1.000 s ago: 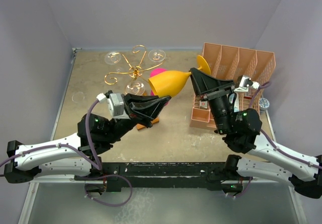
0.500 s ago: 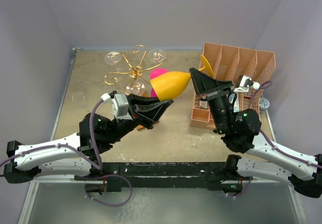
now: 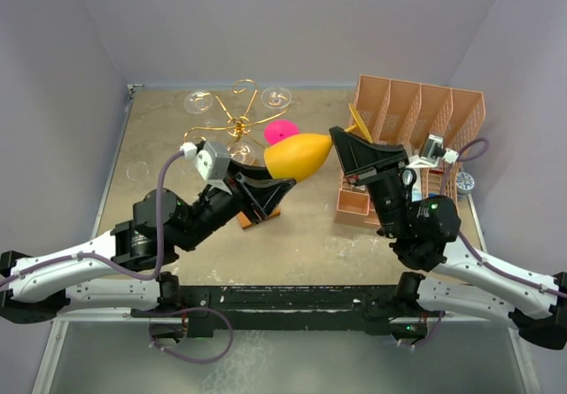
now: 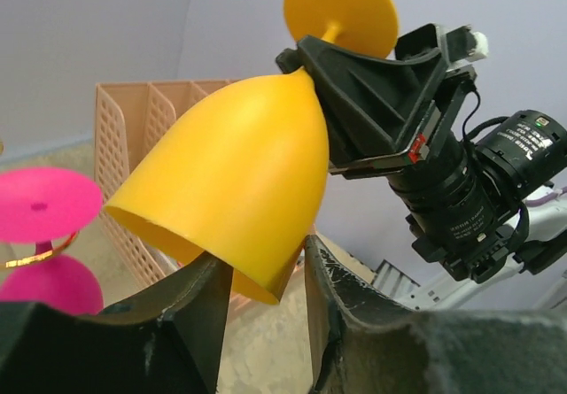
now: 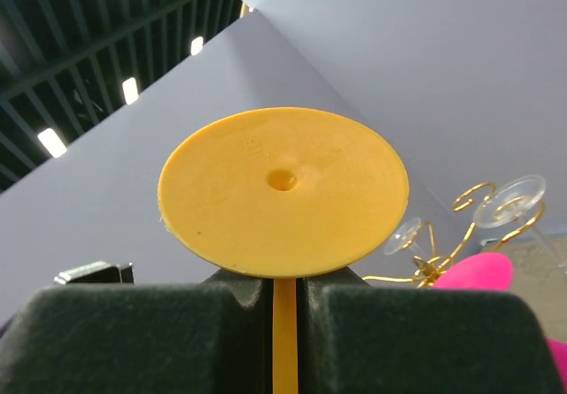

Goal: Place the wine glass upside down on the wine glass rack

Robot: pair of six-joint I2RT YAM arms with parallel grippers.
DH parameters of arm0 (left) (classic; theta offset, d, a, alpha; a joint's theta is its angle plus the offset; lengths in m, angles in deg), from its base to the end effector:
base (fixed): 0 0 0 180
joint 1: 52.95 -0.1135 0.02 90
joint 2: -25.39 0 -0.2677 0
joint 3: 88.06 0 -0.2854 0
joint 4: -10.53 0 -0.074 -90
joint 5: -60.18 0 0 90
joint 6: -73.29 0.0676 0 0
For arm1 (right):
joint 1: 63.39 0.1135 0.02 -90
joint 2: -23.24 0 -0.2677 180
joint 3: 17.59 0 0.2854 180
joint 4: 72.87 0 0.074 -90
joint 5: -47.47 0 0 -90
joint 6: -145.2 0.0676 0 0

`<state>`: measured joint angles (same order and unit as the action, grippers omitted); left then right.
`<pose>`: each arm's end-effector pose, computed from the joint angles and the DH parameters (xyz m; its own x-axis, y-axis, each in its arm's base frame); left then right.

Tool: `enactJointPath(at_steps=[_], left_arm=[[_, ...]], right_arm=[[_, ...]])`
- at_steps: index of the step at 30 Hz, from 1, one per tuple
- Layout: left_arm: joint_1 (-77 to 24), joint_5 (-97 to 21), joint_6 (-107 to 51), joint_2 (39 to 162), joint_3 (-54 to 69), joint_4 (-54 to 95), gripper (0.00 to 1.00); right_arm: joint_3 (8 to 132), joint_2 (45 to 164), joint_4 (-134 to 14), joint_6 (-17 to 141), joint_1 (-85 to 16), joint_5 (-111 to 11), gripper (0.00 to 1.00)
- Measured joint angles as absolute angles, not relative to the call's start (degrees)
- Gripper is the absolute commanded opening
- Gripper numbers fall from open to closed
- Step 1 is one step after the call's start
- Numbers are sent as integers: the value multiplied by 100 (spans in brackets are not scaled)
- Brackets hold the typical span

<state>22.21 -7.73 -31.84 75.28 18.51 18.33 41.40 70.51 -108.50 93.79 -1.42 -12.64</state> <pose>0.0862 -0.2262 0.4693 -0.1425 -0.4064 -0.9025 0.7933 0.4984 -0.3497 0.1273 0.1675 0.4656 -0.1082 0.9475 -0.3009 -0.6897 0.1464 0.7091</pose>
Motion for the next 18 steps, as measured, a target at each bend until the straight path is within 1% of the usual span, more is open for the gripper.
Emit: enactJointPath(at_steps=[2, 9, 10, 14, 18], left_arm=[[2221, -622, -3538, 7471, 1785, 2209, 42], [2219, -141, -4489, 7368, 1547, 3398, 44], [2219, -100, -4592, 7322, 1534, 3529, 46], [2219, -104, -4867, 7082, 1518, 3728, 46], [2219, -266, -5184, 7003, 1280, 3597, 46]], right_arm=[[4042, 6922, -10787, 9156, -144, -1343, 0], [4035, 6446, -9967, 8468, -146, -1421, 0], [4048, 6373, -9830, 8382, -146, -1456, 0], [4168, 6155, -9255, 8030, -146, -1596, 0], [4310, 5980, -8678, 7604, -146, -1845, 0]])
